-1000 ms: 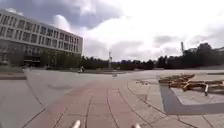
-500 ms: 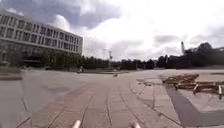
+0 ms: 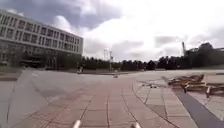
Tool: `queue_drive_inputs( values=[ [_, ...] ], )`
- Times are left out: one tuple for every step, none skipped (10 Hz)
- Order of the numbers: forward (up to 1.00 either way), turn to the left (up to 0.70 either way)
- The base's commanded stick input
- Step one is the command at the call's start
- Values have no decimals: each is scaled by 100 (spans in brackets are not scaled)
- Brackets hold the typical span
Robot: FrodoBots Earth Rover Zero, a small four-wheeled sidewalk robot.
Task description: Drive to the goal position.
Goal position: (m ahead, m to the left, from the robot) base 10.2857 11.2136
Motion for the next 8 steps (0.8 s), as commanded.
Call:
queue_drive_inputs(
  values=[
    [70, 33],
    [70, 34],
    [70, 33],
    [70, 34],
    [70, 33],
    [70, 32],
    [70, 31],
    [70, 31]
  ],
)
